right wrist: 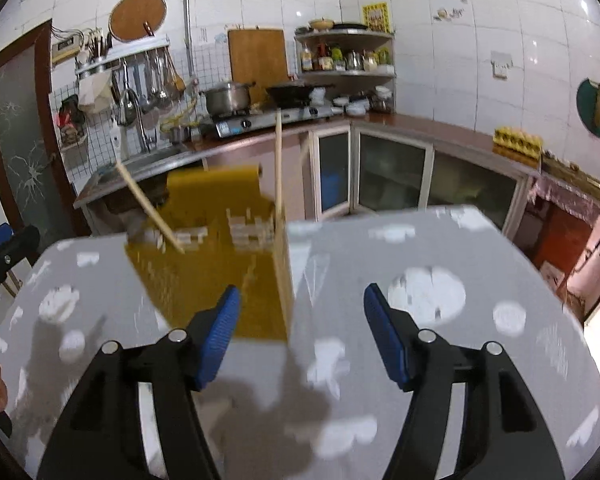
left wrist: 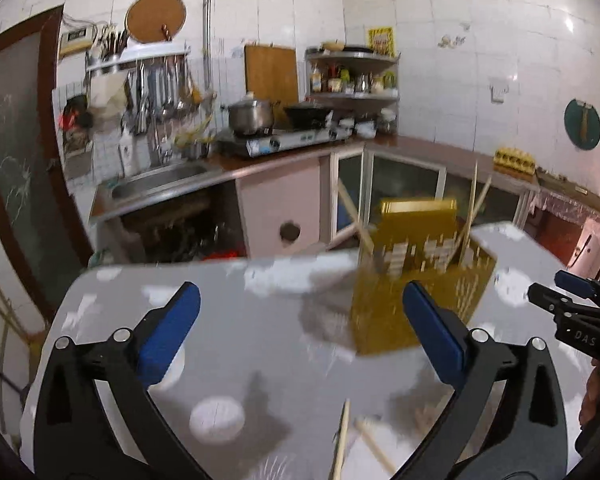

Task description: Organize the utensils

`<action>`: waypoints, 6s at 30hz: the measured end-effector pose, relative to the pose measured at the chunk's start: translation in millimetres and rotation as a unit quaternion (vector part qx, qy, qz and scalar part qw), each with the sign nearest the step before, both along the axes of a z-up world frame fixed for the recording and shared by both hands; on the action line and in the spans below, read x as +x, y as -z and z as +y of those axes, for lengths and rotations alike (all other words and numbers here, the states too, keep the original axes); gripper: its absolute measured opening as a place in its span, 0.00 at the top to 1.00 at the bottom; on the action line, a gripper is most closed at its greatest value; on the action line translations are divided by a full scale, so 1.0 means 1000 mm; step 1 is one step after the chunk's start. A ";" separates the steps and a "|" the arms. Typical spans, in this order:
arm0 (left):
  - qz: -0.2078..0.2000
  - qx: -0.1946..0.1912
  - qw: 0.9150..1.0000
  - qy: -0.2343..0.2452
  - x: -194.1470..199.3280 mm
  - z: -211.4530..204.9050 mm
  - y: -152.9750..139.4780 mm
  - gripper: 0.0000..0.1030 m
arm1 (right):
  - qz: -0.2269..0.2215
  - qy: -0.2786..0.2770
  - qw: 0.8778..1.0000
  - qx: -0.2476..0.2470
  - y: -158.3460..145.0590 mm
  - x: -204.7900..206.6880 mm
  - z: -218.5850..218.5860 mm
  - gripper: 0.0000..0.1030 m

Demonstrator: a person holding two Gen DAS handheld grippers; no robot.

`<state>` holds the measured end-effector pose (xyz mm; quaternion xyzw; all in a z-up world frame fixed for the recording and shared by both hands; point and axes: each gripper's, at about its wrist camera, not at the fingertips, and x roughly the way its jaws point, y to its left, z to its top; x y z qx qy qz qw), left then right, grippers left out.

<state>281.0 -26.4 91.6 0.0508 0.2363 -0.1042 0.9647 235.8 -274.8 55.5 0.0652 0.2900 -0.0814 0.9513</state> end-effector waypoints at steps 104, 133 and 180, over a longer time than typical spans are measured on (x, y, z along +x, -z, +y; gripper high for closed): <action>-0.032 -0.061 0.998 -0.003 -0.051 -0.001 -0.006 0.96 | -0.093 -0.008 0.996 -0.003 -0.028 -0.043 0.019 0.93; -0.181 -0.094 0.977 0.061 0.019 -0.090 -0.157 0.96 | -0.185 -0.024 0.982 -0.027 -0.159 0.055 0.009 0.93; 0.077 -0.016 0.997 -0.022 -0.016 0.007 0.053 0.04 | 0.035 -0.018 0.999 0.004 0.028 -0.018 0.010 0.32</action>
